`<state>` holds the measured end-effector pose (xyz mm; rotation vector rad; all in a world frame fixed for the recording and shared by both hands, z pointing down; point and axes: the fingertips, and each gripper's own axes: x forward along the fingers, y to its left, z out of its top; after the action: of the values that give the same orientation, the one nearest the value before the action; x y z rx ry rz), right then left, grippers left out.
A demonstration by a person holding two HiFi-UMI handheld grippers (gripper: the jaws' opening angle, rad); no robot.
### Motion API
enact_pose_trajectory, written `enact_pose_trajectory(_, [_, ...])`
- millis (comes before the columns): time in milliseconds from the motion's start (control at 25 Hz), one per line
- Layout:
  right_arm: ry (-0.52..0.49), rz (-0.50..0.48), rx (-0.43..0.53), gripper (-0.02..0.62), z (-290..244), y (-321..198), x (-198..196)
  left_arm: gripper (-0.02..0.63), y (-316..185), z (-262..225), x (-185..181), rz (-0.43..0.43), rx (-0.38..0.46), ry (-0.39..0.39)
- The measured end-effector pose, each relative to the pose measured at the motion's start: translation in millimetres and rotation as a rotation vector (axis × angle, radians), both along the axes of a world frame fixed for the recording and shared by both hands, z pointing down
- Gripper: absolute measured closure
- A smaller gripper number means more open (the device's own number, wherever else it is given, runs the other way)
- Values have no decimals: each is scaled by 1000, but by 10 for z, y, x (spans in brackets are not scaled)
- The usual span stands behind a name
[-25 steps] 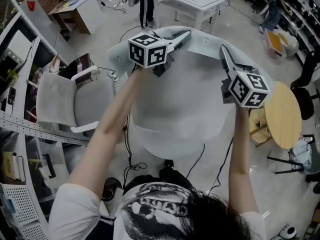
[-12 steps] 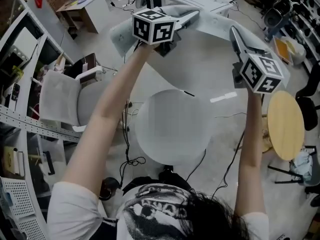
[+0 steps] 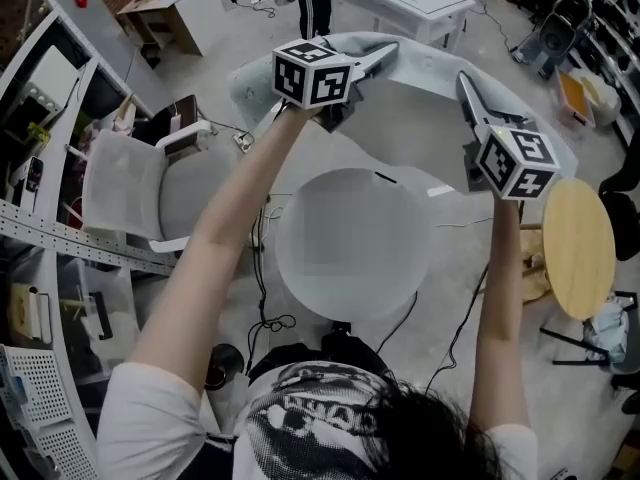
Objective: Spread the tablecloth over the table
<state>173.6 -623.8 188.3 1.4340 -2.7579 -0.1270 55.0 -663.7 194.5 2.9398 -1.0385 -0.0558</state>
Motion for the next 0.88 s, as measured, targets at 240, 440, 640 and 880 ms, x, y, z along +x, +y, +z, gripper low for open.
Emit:
enact_pose_trajectory(240, [26, -14, -66, 500, 435, 288, -155, 528, 290, 513, -142, -6, -91, 0])
enact_pose_trajectory(440, [-5, -10, -126, 500, 663, 608, -255, 528, 606, 740, -252, 2, -136, 15])
enact_pose_trajectory(640, [-48, 3, -183, 502, 881, 1002, -354, 528, 991, 957, -364, 19, -174, 31])
enact_pose_trajectory(880, [-104, 37, -230, 503, 1101, 1497, -442, 528, 1455, 1171, -460, 52, -219, 56])
